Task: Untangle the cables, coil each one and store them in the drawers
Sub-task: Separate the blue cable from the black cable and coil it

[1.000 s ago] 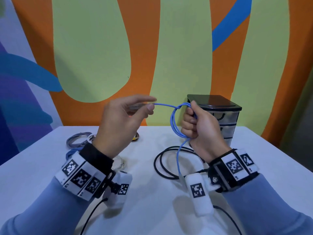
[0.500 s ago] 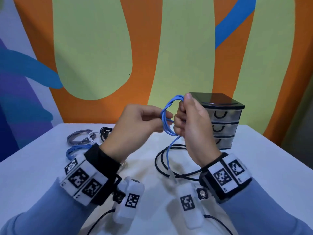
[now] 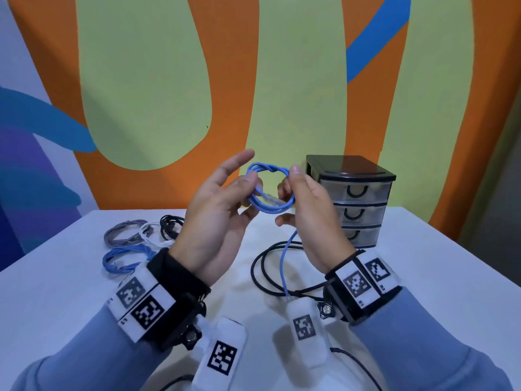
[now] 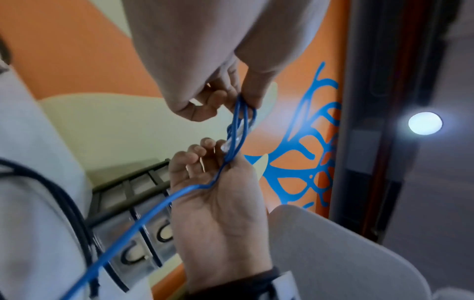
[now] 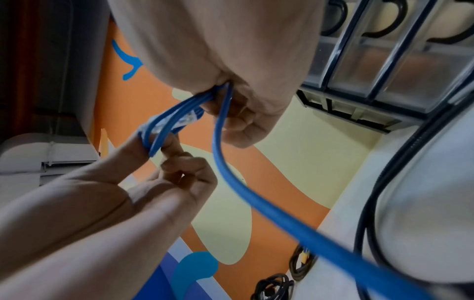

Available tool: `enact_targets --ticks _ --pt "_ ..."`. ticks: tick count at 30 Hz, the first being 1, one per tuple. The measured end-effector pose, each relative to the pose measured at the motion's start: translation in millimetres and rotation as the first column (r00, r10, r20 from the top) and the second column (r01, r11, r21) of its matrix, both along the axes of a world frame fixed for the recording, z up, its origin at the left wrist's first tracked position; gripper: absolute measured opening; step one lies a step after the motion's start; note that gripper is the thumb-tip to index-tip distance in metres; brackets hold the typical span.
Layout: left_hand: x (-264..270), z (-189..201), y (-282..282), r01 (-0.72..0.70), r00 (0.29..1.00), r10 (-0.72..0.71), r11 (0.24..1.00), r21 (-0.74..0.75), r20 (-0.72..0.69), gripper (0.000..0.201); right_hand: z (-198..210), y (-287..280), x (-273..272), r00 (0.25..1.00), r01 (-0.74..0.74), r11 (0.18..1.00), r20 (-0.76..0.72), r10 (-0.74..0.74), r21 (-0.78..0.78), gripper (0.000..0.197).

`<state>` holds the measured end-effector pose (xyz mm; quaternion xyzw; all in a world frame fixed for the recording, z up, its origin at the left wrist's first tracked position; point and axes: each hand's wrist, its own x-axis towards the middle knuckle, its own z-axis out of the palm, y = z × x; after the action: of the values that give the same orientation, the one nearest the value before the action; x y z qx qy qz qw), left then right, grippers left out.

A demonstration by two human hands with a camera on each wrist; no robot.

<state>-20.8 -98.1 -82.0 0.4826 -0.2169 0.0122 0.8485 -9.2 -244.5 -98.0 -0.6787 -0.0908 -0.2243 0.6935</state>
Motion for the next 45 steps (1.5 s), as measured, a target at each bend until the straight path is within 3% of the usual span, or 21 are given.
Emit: enact_targets --ticks 3,8,10,11,13,15,16,18,20,22,24,27,29,32,35,38,40,43,45 --pt "0.5 2.7 4.0 0.134 0.988 -0.144 0.979 -0.153 -0.057 0.045 1.0 0.5 -0.1 0.999 -0.014 0.999 0.030 0.015 -0.037 0.043" --pt "3.5 2.7 9.2 0.212 0.965 -0.238 0.955 -0.206 -0.109 0.045 2.9 1.5 -2.7 0.998 -0.059 0.998 0.011 0.060 -0.031 0.042" --pt "5.3 1.9 8.8 0.140 0.983 -0.149 0.986 -0.086 -0.106 0.047 5.5 0.6 -3.9 0.994 -0.112 0.992 -0.004 0.112 0.058 0.042" --pt "7.0 0.6 8.5 0.049 0.997 -0.046 0.997 0.051 -0.063 0.047 7.0 -0.5 -4.1 0.987 -0.157 0.978 -0.005 0.159 0.136 0.041" --pt "9.4 -2.8 7.1 -0.166 0.984 0.136 0.926 0.339 0.111 0.049 10.4 -4.2 -4.6 0.959 -0.274 0.903 0.022 0.283 0.332 0.040" --pt "11.3 -6.2 6.7 -0.252 0.964 0.177 0.846 0.471 0.197 0.052 13.4 -7.3 -5.6 0.926 -0.354 0.789 0.069 0.371 0.502 0.040" --pt "11.0 -6.9 7.1 -0.209 0.975 0.142 0.841 0.499 0.169 0.054 14.6 -8.2 -5.6 0.916 -0.370 0.740 0.086 0.393 0.562 0.040" --pt "9.0 -8.7 7.9 0.023 0.997 -0.057 0.846 0.532 0.047 0.058 16.5 -8.9 -4.3 0.903 -0.380 0.655 0.109 0.415 0.653 0.039" --pt "3.9 -11.0 8.7 0.213 0.966 -0.258 0.755 0.620 -0.017 0.058 16.7 -11.5 -1.6 0.900 -0.375 0.574 0.136 0.414 0.728 0.040" --pt "1.5 -12.3 7.9 0.230 0.953 -0.302 0.699 0.677 -0.011 0.048 16.1 -17.3 2.3 0.891 -0.387 0.510 0.168 0.423 0.768 0.039" --pt "6.4 -10.5 10.7 0.175 0.979 -0.199 0.759 0.626 -0.033 0.033 15.6 -24.1 5.5 0.873 -0.408 0.453 0.194 0.447 0.793 0.039" --pt "19.1 -5.5 22.5 0.074 0.996 -0.035 0.852 0.518 -0.086 0.029 16.8 -33.4 7.1 0.857 -0.422 0.384 0.223 0.464 0.821 0.039" --pt "25.1 -2.0 30.0 0.027 0.991 0.030 0.906 0.423 -0.127 0.025 18.6 -34.9 5.8 0.860 -0.416 0.382 0.220 0.461 0.825 0.038" --pt "26.9 2.1 33.8 0.070 0.977 -0.028 0.979 0.191 -0.213 0.015 18.2 -29.9 3.2 0.876 -0.392 0.451 0.175 0.449 0.802 0.037" --pt "23.7 4.2 30.3 0.150 0.972 -0.133 0.986 0.073 -0.196 0.006 16.1 -27.4 3.0 0.860 -0.409 0.372 0.216 0.462 0.833 0.039" --pt "25.5 -0.9 29.4 0.130 0.983 -0.087 0.952 0.276 -0.162 0.008 17.8 -36.8 2.7 0.870 -0.402 0.242 0.286 0.401 0.883 0.041" --pt "26.3 -7.3 29.4 0.147 0.979 -0.061 0.871 0.468 -0.195 0.006 19.7 -41.9 0.4 0.879 -0.382 0.190 0.292 0.376 0.905 0.041" --pt "24.1 -14.3 24.3 0.189 0.965 -0.051 0.813 0.551 -0.256 0.004 19.7 -43.0 -3.6 0.856 -0.403 0.194 0.292 0.427 0.895 0.040" --pt "25.4 -12.3 22.2 0.088 0.975 0.016 0.889 0.449 -0.223 0.005 18.7 -38.9 -3.6 0.834 -0.420 0.271 0.250 0.492 0.866 0.040"
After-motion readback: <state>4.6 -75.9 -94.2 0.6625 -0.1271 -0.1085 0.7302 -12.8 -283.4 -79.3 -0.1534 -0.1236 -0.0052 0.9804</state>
